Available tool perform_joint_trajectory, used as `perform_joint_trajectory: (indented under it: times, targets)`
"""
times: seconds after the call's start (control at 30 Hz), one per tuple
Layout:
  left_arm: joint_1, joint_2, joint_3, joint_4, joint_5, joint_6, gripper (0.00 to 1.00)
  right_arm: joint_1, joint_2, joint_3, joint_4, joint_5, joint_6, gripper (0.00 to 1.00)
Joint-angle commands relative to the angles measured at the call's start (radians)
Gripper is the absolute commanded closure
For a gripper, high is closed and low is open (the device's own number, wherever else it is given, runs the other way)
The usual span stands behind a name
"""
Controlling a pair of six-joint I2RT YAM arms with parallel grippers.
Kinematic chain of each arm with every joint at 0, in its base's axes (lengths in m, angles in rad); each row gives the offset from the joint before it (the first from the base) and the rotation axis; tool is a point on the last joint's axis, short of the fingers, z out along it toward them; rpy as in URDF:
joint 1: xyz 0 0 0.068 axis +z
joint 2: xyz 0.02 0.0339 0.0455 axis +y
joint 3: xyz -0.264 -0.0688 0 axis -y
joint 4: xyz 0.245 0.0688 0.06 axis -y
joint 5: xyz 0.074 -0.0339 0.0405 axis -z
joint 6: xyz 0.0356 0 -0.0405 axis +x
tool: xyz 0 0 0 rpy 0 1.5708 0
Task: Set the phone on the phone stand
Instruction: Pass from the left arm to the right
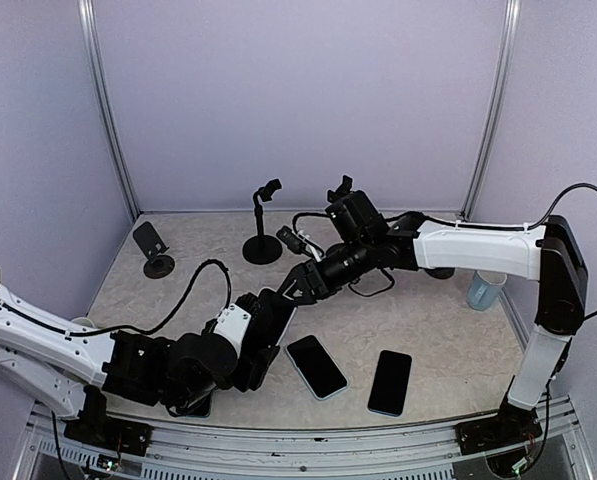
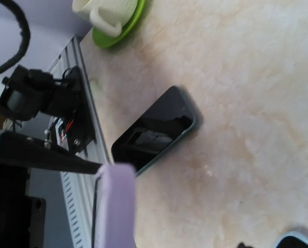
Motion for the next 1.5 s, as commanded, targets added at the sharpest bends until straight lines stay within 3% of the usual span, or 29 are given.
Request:
perform_joint_trajectory:
  times: [0.0, 0.4, 0.73, 0.9, 1.1, 1.47]
  targets:
    - [-0.030, 0.020, 0.007, 0.098, -0.108, 0.066, 0.32, 0.032, 0.035, 0.052, -0.090, -0.061, -0.051, 0.34]
    - [-0.057, 0.034, 0.009, 0.107, -0.159, 0.083, 0.31, 0.049, 0.043, 0.068, -0.123, -0.090, -0.059, 0.52]
    - [-0.076, 0.045, 0.008, 0.115, -0.191, 0.091, 0.30, 0.048, 0.052, 0.080, -0.118, -0.140, -0.051, 0.83]
    - [-0.077, 0.048, 0.007, 0.114, -0.199, 0.089, 0.23, 0.049, 0.051, 0.085, -0.115, -0.147, -0.045, 1.00]
    - [-0.080, 0.042, 0.003, 0.115, -0.207, 0.080, 0.02, 0.041, 0.035, 0.089, -0.108, -0.151, -0.033, 1.00]
    - [-0.081, -0.022, -0.035, 0.104, -0.214, 0.038, 0.01, -0.060, -0.034, 0.143, -0.224, -0.043, -0.119, 1.00]
